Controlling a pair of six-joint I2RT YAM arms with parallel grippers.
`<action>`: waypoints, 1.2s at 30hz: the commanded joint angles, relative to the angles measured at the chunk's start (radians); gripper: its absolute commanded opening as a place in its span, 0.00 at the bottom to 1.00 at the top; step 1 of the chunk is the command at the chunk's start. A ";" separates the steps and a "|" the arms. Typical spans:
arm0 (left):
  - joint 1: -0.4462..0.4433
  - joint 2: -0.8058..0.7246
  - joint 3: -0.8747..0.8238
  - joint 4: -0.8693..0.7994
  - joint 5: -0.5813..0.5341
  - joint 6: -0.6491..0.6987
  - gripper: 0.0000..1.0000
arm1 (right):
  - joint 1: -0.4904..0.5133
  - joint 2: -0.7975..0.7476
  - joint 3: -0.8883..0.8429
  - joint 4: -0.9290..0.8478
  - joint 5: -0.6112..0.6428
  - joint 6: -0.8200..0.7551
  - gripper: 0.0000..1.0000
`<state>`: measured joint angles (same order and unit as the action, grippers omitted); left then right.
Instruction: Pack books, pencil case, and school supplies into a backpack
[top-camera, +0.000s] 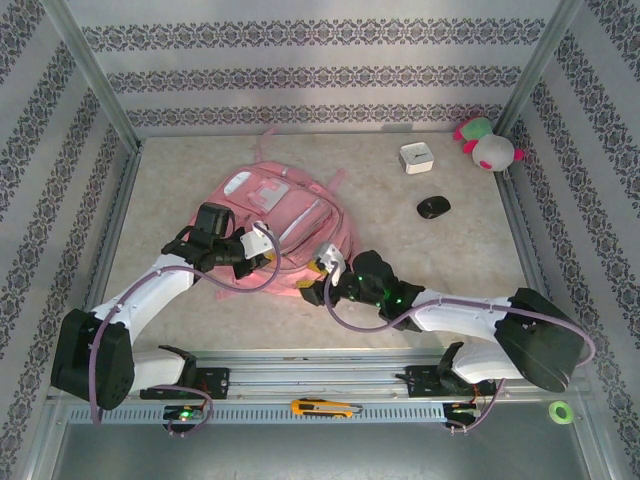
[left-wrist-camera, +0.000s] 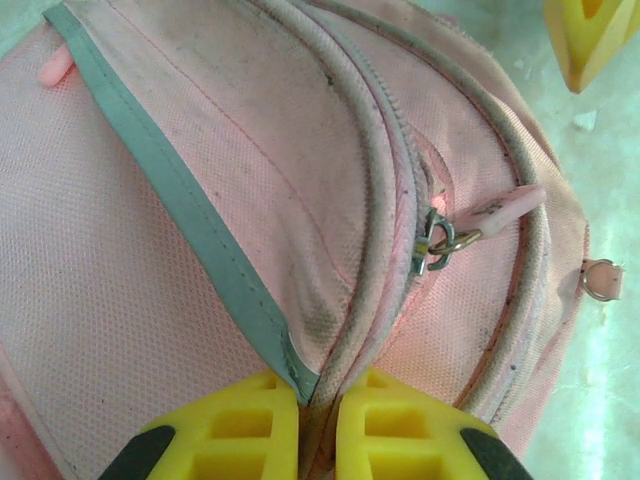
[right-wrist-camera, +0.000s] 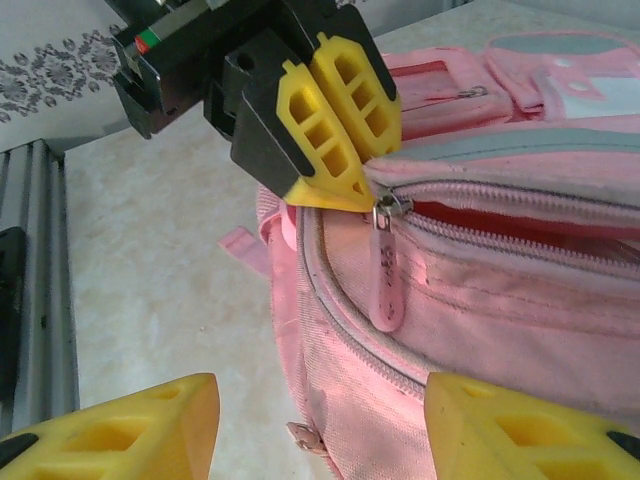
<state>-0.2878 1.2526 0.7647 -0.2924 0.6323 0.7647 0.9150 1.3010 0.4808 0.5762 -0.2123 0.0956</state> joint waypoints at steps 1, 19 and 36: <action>-0.015 -0.002 0.014 -0.040 0.104 -0.104 0.09 | 0.028 -0.029 0.003 0.018 0.088 -0.051 0.56; -0.019 -0.005 0.018 -0.027 0.130 -0.116 0.09 | 0.061 0.216 0.194 0.068 0.219 -0.114 0.44; -0.018 0.008 0.036 -0.093 -0.077 -0.072 0.06 | -0.120 0.036 0.129 -0.256 0.143 -0.039 0.00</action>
<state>-0.3141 1.2541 0.7792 -0.2996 0.6125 0.6994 0.8589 1.3754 0.6231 0.4644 -0.0376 0.0277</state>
